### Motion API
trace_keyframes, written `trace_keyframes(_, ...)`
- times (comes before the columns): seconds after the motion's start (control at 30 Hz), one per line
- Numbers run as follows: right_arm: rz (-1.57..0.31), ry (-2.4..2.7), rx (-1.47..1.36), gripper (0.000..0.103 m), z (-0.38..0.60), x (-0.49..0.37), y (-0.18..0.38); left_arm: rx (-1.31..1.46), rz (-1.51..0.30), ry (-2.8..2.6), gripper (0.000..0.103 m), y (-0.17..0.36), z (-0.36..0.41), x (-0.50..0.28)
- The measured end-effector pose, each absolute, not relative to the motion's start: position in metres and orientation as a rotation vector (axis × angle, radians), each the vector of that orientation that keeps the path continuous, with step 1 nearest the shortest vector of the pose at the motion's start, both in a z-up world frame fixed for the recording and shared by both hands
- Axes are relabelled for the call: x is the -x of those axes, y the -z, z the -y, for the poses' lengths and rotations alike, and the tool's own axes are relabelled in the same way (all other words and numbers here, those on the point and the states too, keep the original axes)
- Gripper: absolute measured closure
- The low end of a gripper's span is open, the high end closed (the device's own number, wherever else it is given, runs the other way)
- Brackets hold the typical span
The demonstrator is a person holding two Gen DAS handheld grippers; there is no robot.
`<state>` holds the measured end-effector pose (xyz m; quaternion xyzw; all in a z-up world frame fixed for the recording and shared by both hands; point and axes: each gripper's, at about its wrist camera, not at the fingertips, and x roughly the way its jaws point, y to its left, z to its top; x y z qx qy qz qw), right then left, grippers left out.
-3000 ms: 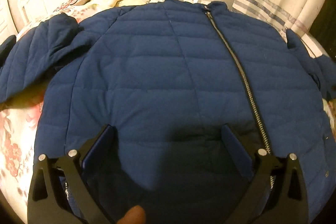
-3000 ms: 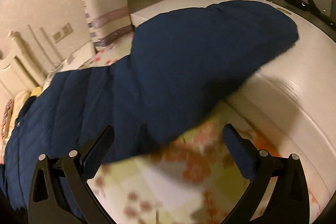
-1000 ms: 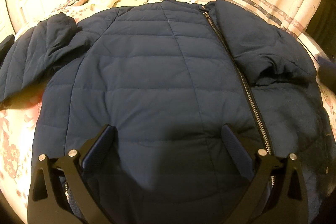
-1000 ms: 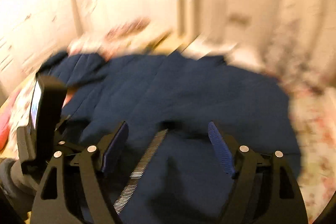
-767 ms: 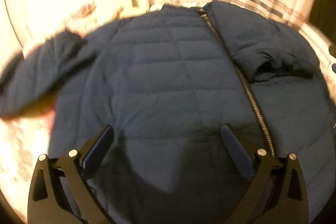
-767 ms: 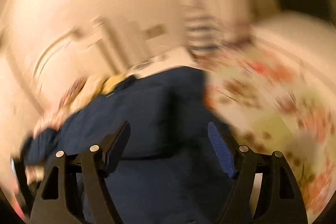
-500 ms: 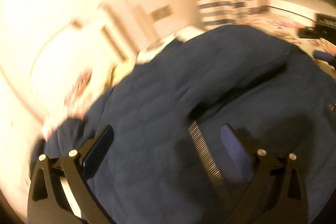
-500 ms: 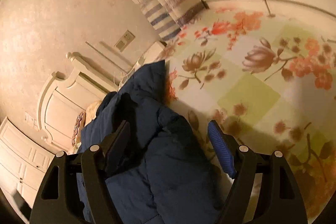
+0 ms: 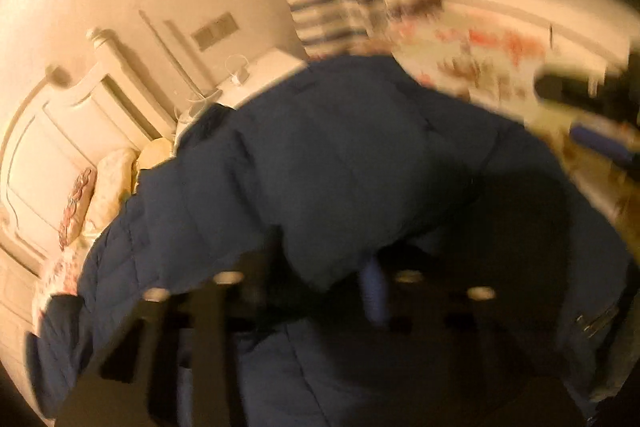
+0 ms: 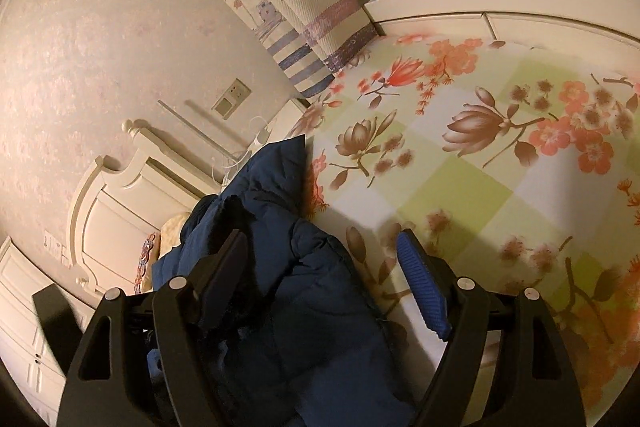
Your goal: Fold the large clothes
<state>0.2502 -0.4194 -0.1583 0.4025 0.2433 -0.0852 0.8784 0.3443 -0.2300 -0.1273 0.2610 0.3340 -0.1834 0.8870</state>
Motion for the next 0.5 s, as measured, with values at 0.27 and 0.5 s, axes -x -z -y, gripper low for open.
trace_keyframes(0.27, -0.510, 0.172, -0.839, 0.027, 0.419, -0.251, 0.158, 0.218, -0.749, 0.476, 0.077, 0.073, 0.081, -0.371)
trace_keyframes(0.5, -0.513, 0.173, -0.844, 0.025, 0.420, -0.251, 0.159, 0.540, -0.767, 0.313, 0.056, 0.104, -0.050, -0.369)
